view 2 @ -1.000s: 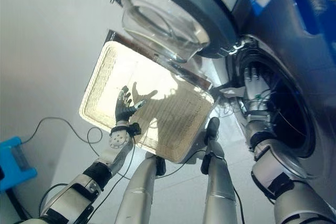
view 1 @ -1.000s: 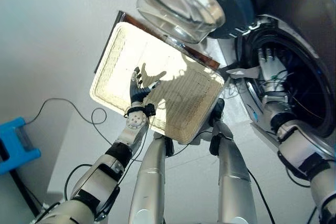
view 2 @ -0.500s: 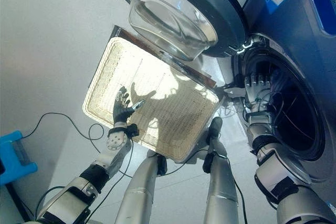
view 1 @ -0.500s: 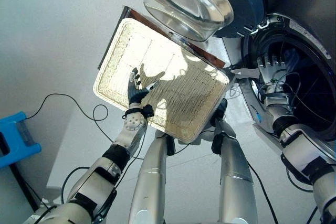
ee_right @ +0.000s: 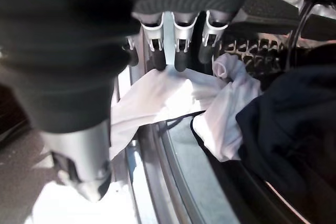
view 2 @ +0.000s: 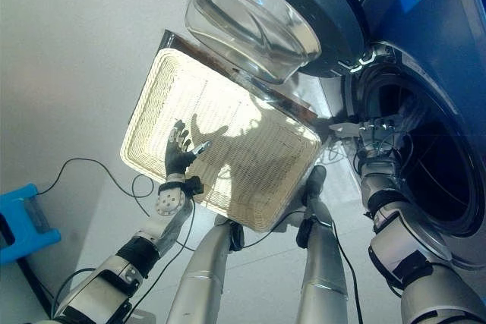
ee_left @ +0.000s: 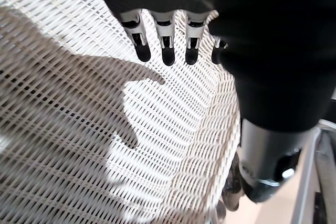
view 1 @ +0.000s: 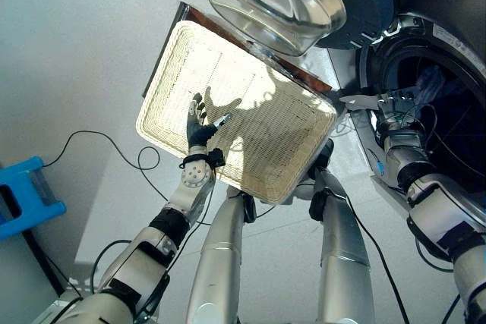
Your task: Put the clothes into the washing machine.
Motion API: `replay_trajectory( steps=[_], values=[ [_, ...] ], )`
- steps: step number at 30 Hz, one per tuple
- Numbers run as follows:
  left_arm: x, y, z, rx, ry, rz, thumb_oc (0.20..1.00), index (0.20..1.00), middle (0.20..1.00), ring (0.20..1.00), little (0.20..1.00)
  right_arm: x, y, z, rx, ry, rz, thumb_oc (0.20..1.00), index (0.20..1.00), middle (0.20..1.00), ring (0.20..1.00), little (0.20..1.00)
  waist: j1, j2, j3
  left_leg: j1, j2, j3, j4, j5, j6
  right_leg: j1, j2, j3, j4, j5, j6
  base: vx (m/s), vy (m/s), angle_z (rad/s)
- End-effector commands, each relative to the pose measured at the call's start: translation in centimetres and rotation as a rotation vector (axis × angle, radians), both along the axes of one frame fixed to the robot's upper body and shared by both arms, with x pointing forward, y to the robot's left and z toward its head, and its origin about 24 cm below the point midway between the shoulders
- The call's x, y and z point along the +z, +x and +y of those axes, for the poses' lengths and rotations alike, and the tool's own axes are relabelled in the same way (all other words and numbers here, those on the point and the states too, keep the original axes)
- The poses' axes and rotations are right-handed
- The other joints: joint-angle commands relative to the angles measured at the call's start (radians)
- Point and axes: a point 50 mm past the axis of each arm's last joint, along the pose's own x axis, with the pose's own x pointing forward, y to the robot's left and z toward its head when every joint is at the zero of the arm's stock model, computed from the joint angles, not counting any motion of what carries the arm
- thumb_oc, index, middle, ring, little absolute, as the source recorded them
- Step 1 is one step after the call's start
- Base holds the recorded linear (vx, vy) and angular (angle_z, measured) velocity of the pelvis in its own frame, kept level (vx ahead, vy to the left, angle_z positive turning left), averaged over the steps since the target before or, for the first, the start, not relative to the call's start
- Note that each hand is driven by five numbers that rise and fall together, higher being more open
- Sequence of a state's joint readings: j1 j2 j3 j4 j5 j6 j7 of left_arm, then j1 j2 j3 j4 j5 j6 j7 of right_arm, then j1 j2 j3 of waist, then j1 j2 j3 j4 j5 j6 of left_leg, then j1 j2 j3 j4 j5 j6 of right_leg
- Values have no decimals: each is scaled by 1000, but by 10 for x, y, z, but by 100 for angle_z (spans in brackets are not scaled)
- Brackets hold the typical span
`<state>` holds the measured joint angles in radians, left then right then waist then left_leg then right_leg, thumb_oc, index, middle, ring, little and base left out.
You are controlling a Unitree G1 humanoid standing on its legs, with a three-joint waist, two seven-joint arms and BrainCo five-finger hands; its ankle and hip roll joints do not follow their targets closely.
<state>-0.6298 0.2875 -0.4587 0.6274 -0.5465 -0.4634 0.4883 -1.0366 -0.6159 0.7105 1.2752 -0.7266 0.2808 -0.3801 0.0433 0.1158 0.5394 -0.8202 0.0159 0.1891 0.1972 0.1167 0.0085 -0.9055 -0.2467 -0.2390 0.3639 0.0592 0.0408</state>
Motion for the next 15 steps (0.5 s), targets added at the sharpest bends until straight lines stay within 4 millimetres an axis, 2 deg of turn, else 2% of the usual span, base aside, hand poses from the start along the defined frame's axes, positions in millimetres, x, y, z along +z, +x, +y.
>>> replay_trajectory(
  steps=[1,9,15],
  values=[
    [20,-5,-12,-47,-72,-118,1000,1000,1000,1000,1000,15,-10,-32,-125,-18,18,1000,1000,1000,1000,1000,16,81,-19,-66,-23,66,110,-101,-59,-63,-28,-65,52,20,108,-3,8,4],
    [36,-6,-16,-51,-98,-174,1000,1000,1000,1000,1000,35,-12,-43,-182,-63,-22,1000,1000,1000,1000,1000,17,89,-19,-111,-18,70,134,-108,-59,-114,-35,-60,79,19,107,0,0,1],
    [40,-9,-16,-53,-118,-189,1000,1000,1000,1000,1000,41,-15,-51,-240,-37,17,1000,1000,1000,1000,1000,22,90,-19,-129,-15,68,135,-105,-62,-132,-39,-63,81,23,109,0,0,0]
  ],
)
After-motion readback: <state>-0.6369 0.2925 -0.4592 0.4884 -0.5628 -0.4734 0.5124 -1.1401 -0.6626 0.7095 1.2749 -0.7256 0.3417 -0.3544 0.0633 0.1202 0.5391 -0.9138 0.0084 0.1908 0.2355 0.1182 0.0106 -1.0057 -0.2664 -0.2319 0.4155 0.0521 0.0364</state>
